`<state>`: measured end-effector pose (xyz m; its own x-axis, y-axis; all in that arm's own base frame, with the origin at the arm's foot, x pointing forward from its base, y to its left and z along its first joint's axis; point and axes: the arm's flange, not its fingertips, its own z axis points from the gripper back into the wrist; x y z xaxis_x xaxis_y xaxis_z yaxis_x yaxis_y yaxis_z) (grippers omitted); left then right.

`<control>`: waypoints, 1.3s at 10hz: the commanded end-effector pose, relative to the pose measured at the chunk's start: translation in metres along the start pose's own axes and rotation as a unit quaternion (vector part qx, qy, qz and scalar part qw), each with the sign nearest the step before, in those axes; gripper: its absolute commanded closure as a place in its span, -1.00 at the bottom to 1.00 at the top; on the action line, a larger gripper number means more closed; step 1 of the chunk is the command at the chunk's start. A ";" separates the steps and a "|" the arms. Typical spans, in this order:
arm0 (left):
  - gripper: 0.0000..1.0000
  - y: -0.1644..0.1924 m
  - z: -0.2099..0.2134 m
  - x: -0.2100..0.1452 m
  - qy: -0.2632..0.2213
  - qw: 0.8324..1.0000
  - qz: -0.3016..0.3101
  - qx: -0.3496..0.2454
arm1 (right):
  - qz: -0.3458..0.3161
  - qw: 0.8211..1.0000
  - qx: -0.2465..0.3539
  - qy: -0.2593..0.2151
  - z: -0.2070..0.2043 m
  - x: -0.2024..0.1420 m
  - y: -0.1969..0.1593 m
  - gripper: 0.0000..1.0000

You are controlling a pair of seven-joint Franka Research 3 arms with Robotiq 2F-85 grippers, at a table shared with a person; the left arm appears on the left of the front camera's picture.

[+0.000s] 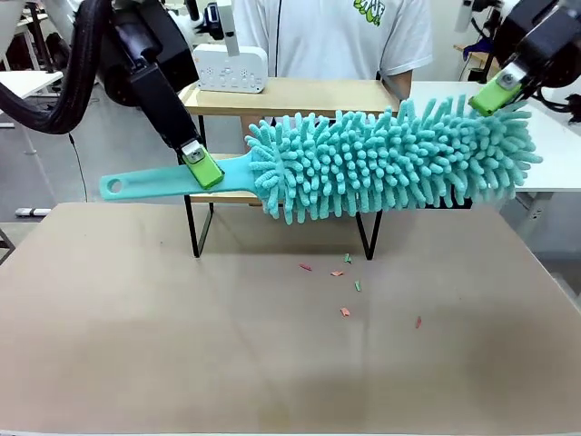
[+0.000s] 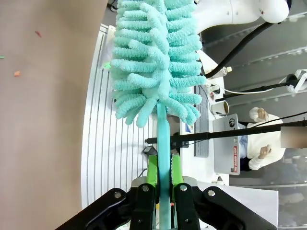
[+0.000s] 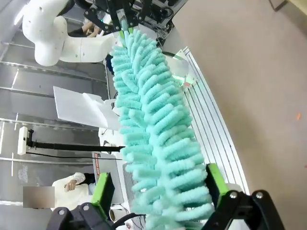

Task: Clean the shelf.
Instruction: Hand the Duster back to the human.

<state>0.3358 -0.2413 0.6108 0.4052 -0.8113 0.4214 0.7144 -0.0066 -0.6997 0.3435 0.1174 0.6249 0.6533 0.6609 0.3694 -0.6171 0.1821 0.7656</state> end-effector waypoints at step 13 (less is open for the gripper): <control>0.75 0.006 0.001 0.000 -0.012 1.000 -0.005 -0.018 | 0.019 0.998 -0.005 0.060 -0.008 0.001 -0.012 1.00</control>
<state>0.3413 -0.2419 0.6039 0.4161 -0.8097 0.4139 0.6992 -0.0061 -0.7149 0.3450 0.1207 0.6106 0.6075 0.7225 0.3301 -0.6227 0.1751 0.7626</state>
